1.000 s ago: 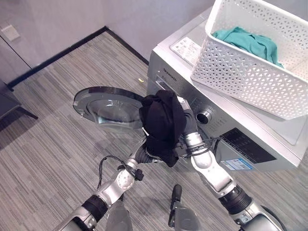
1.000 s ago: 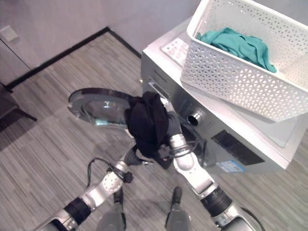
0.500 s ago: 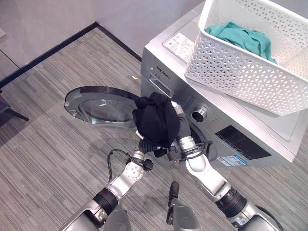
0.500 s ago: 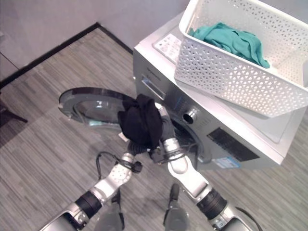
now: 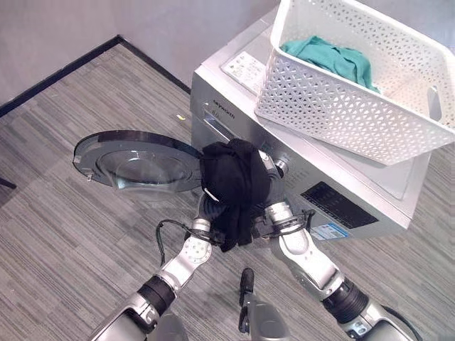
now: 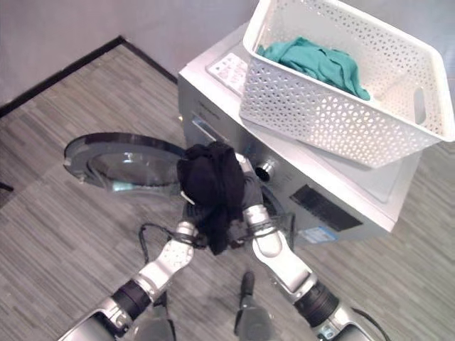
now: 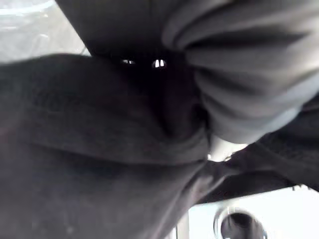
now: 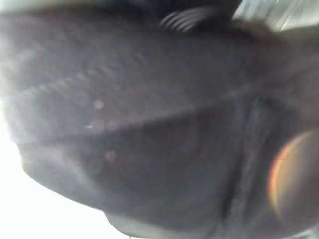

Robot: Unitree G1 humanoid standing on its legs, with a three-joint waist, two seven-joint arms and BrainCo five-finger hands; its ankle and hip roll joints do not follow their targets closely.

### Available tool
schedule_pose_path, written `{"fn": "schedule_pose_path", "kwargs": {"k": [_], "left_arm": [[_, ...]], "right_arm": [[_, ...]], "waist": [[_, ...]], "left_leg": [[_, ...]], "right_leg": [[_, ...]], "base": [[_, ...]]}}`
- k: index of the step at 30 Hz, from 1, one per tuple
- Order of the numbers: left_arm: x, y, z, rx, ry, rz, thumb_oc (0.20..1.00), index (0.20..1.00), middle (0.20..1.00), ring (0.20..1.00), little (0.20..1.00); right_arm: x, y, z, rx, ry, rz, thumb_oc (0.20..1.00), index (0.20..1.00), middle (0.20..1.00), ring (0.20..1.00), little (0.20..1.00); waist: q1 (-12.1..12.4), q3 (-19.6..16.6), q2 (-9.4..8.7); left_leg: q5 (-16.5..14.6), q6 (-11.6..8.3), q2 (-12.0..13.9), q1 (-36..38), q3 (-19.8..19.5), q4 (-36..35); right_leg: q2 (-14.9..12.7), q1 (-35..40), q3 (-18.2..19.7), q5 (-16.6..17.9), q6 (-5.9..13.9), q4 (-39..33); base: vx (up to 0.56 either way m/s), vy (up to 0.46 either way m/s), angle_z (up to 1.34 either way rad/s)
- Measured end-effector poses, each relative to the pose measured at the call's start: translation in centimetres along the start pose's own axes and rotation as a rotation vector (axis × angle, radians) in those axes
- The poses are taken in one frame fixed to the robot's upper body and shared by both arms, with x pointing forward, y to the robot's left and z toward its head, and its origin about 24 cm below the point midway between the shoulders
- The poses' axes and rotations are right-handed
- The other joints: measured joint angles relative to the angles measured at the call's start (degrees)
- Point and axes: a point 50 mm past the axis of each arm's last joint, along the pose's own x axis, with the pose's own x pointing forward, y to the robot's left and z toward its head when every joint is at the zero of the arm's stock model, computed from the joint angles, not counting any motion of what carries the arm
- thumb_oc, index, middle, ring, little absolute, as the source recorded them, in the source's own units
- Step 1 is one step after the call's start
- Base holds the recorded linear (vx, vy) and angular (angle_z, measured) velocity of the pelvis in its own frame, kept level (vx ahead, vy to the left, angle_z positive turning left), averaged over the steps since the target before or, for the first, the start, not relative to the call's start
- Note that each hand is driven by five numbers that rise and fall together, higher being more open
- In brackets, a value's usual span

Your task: Grab the laundry basket,head to the washer,open it,put in the laundry and shut it.

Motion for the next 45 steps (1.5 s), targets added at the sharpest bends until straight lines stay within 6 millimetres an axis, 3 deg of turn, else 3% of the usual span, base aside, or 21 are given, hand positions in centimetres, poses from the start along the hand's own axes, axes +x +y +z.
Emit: {"fn": "schedule_pose_path", "kwargs": {"k": [3, 6, 10, 19, 22, 26, 33, 38, 42, 45], "left_arm": [[-0.8, 1.8, -1.0, -0.041, 0.051, 0.057, 0.2, 0.2, 0.2, 0.2, 0.2], [-1.8, 1.9, -1.4, -0.104, 0.07, 0.055, 0.2, 0.2, 0.2, 0.2, 0.2], [-2.5, 2.3, -2.1, -0.12, 0.101, 0.057, 0.2, 0.2, 0.2, 0.2, 0.2], [-5.8, 3.0, -5.0, -0.118, 0.231, 0.029, 0.2, 0.2, 0.2, 0.2, 0.2], [-7.1, 3.2, -5.9, -0.126, 0.279, 0.012, 0.2, 0.2, 0.2, 0.2, 0.2], [-9.6, 3.9, -7.9, -0.187, 0.401, 0.034, 0.2, 0.2, 0.2, 0.2, 0.2], [-13.7, 5.4, -10.1, -0.306, 0.556, 0.118, 0.2, 0.2, 0.2, 0.2, 0.2], [-14.0, 5.5, -10.4, -0.341, 0.576, 0.1, 0.2, 0.2, 0.2, 0.2, 0.2], [-12.8, 4.6, -10.5, -0.406, 0.578, 0.11, 0.2, 0.2, 0.2, 0.2, 0.2], [-11.7, 3.8, -10.2, -0.478, 0.569, 0.13, 0.2, 0.2, 0.2, 0.2, 0.2]], "right_arm": [[-1.3, -1.7, -0.7, -0.026, 0.033, -0.062, 1.0, 1.0, 1.0, 1.0, 1.0], [-2.5, -2.8, -1.1, -0.06, 0.051, -0.116, 1.0, 1.0, 1.0, 1.0, 1.0], [-4.9, -5.1, -0.2, -0.103, 0.012, -0.243, 1.0, 1.0, 1.0, 1.0, 1.0], [-9.3, -6.8, -2.6, -0.151, 0.197, -0.327, 1.0, 1.0, 1.0, 1.0, 1.0], [-10.8, -8.5, -3.0, -0.231, 0.25, -0.39, 1.0, 1.0, 1.0, 1.0, 1.0], [-14.2, -11.6, -3.8, -0.327, 0.377, -0.543, 1.0, 1.0, 1.0, 1.0, 1.0], [-20.6, -13.9, -6.5, -0.444, 0.668, -0.736, 1.0, 1.0, 1.0, 1.0, 1.0], [-23.4, -14.2, -8.8, -0.452, 0.844, -0.795, 1.0, 1.0, 1.0, 1.0, 1.0], [-23.8, -13.9, -10.6, -0.356, 0.901, -0.875, 1.0, 1.0, 1.0, 1.0, 1.0], [-22.6, -13.1, -11.2, -0.265, 0.881, -0.868, 1.0, 1.0, 1.0, 1.0, 1.0]], "waist": [[0.02, -0.05, 0.05], [0.06, -0.39, 0.24], [-0.46, -2.59, 0.76], [-1.55, -8.44, 0.96], [-1.53, -9.37, 1.02], [-1.78, -9.93, 1.6], [-1.9, -10.37, 2.36], [-2.03, -10.18, 2.64], [-2.05, -9.23, 3.32], [-2.73, -6.31, 3.64]], "left_leg": [[-0.05, -0.07, 0.24, 0.97, -0.02, 0.0], [0.0, -0.12, 0.2, 0.93, -0.06, -0.01], [-0.01, -0.16, 0.19, 1.32, 0.53, -0.01], [-0.89, 0.23, 0.14, 2.78, 1.36, -0.29], [-0.91, 0.26, 0.06, 2.72, 1.28, -0.3], [-0.98, 0.39, -0.22, 2.6, 1.19, -0.3], [-1.08, 0.53, -0.9, 2.25, 0.89, -0.29], [-1.01, 0.6, -0.91, 1.63, -0.09, -0.3], [-0.5, 0.6, -1.0, -0.36, -0.25, -0.28], [0.11, 0.72, -1.25, -1.37, -0.22, -0.18]], "right_leg": [[0.22, 0.94, -0.02, 0.0, -0.08, -0.01], [0.16, 0.92, 0.0, 0.03, -0.12, -0.01], [0.21, 0.93, 0.37, 0.13, -0.21, 0.0], [-0.57, 1.75, 1.29, -0.33, 0.01, -0.45], [-0.67, 1.78, 1.23, -0.47, -0.08, -0.49], [-0.97, 1.78, 1.07, -0.46, 0.22, -0.49], [-1.62, 1.77, 0.58, -0.68, 0.6, -0.5], [-1.61, 1.72, -0.03, -0.76, 0.69, -0.5], [-1.57, -0.28, 0.0, -0.64, 0.72, -0.5], [-1.59, -1.36, 0.12, 0.28, 0.74, -0.49]], "base": [[0.0, 0.0, 0.0], [0.0, 0.0, 0.0], [0.01, 0.012, -0.05], [0.0, 0.006, -0.05], [0.0, 0.0, 0.0], [0.0, 0.0, 0.0], [0.0, 0.008, 0.04], [-0.04, 0.007, 0.07], [-0.09, 0.001, 0.01], [-0.08, 0.009, 0.0]]}}
